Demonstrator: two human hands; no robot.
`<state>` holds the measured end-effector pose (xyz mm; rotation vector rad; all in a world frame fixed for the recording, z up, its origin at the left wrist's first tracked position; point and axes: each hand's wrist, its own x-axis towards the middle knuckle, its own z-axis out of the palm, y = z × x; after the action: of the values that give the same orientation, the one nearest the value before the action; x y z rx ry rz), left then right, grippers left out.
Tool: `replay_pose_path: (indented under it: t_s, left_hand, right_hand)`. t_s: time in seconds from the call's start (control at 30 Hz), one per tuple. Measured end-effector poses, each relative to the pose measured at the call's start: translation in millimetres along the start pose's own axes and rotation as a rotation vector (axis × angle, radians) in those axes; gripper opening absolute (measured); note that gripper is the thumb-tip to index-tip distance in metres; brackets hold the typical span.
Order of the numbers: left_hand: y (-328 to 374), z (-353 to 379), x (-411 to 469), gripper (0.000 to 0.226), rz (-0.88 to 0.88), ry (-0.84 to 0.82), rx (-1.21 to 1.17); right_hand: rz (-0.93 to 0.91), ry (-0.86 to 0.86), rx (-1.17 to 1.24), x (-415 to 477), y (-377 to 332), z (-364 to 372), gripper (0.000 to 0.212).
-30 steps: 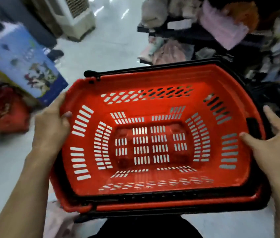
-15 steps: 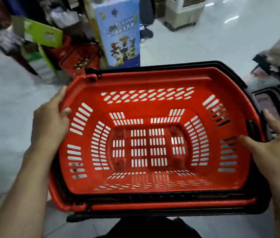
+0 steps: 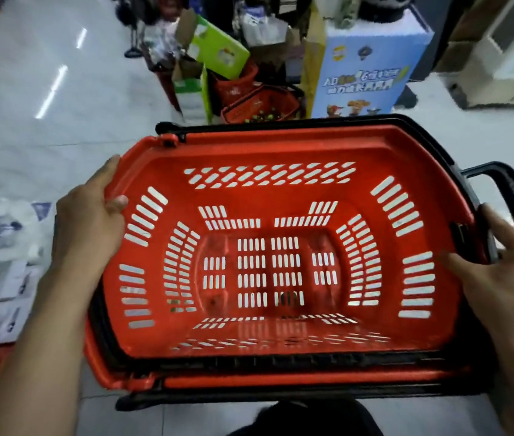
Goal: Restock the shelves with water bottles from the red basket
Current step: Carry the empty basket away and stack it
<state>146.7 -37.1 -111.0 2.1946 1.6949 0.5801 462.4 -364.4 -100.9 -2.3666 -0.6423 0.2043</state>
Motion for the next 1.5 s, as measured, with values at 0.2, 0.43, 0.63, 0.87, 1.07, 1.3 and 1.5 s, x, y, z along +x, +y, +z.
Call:
replay_pose_path:
  t_s: [0.2, 0.43, 0.63, 0.87, 1.07, 1.3, 1.5]
  left_hand:
    - [-6, 6, 93, 0.058, -0.175, 0.103, 0.059]
    - [-42, -29, 181, 0.063, -0.422, 0.256, 0.154]
    - [-94, -41, 274, 0.063, -0.524, 0.348, 0.111]
    - [-190, -44, 426, 0.065, -0.606, 0.388, 0.018]
    - [-233, -64, 555, 0.063, -0.601, 0.43, 0.001]
    - [-300, -64, 735, 0.058, -0.541, 0.45, 0.01]
    - [-350, -64, 903, 0.058, -0.581, 0.448, 0.044]
  right_hand:
    - [-0.129, -0.195, 0.085, 171, -68, 92, 0.062]
    - [-0.339, -0.371, 0.129, 298, -213, 190, 0.069]
    - [-0.435, -0.516, 0.161, 373, -327, 301, 0.067]
    - [-0.446, -0.374, -0.02, 433, -483, 428, 0.095]
    - [-0.448, -0.353, 0.014, 478, -600, 492, 0.095]
    - [-0.399, -0.31, -0.018, 551, -725, 620, 0.097]
    - [-0.375, -0.345, -0.04, 633, -839, 737, 0.097]
